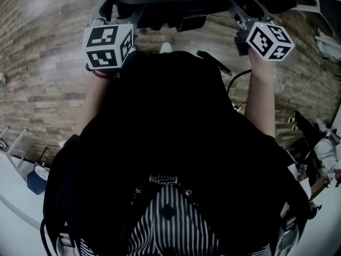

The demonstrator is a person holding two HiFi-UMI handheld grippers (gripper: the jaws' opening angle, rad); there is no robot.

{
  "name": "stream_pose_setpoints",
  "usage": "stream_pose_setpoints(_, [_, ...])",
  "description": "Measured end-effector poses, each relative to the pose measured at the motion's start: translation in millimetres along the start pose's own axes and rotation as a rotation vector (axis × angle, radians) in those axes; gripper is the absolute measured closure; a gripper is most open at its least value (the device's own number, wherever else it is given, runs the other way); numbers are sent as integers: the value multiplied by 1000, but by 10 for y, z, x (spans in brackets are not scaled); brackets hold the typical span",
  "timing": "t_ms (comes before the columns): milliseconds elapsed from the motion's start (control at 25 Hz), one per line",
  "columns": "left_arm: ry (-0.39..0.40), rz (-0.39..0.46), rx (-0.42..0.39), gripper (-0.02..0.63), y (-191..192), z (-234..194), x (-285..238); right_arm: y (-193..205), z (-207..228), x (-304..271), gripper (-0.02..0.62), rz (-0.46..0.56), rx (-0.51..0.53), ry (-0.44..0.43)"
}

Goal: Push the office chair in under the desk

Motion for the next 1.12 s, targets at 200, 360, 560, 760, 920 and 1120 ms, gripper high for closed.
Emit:
stream_pose_setpoints(200, [-32, -21, -10, 278, -17, -43, -78, -115, -23, -210, 316, 8, 32, -29])
stream_pose_setpoints(360, [-43, -19, -24, 293, -37, -41, -106, -116, 18, -241, 316, 14, 16, -31])
stream_pose_setpoints(560, [-52, -15, -32, 293, -57, -48, -141, -126, 139, -271, 318, 16, -37, -73])
stream_pose_setpoints(760, [-65, -15, -36, 293, -73, -63, -160, -151, 122, -326, 319, 16, -1, -36])
stream_pose_setpoints(920, [-65, -17, -39, 289, -75, -55, -170, -132, 170, -270, 380, 31, -11, -13])
stream_pose_setpoints(1120, [-88, -19, -33, 287, -92, -108, -173, -137, 115, -287, 390, 25, 18, 3])
Point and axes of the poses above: the fingertips, and each gripper's own axes: x backward along the fingers, z to its right, y out of its underside, the point moved 7 cm from there along x, backward along the fingers, and after that the axes turned 6 degrees about -x, right-handed, at the moved point
